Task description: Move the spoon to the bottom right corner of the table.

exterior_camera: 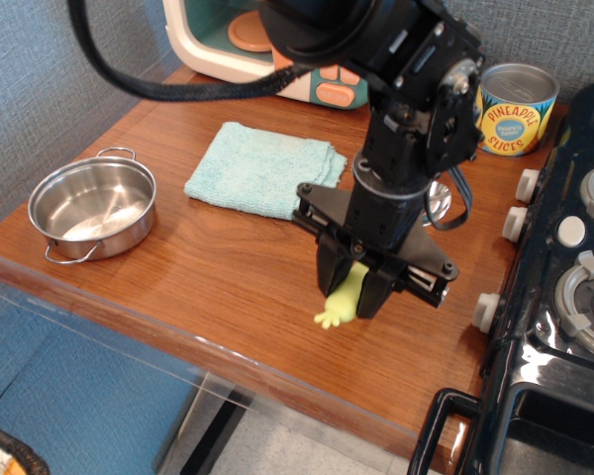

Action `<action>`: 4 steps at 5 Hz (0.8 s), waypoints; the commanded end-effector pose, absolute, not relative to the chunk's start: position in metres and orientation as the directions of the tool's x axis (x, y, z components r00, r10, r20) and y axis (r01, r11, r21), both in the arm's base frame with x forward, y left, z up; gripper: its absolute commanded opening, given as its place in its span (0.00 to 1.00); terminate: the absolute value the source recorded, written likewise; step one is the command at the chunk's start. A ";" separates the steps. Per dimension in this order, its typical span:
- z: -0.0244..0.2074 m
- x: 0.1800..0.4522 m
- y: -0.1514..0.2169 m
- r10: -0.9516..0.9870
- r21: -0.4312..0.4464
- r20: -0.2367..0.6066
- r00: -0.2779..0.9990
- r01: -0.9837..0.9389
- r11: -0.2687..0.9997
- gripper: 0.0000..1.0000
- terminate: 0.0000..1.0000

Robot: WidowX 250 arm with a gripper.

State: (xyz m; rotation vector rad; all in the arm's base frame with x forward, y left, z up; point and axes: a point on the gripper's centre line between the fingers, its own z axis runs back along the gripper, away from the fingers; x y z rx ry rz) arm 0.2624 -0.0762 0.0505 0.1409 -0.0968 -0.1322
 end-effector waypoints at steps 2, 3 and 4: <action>0.030 0.260 -0.077 -0.123 0.157 0.016 0.992 0.119 0.980 1.00 0.00; 0.045 0.257 -0.078 -0.141 0.137 0.063 0.988 0.131 0.982 1.00 0.00; 0.071 0.253 -0.076 -0.134 0.099 0.142 0.981 0.121 0.988 1.00 0.00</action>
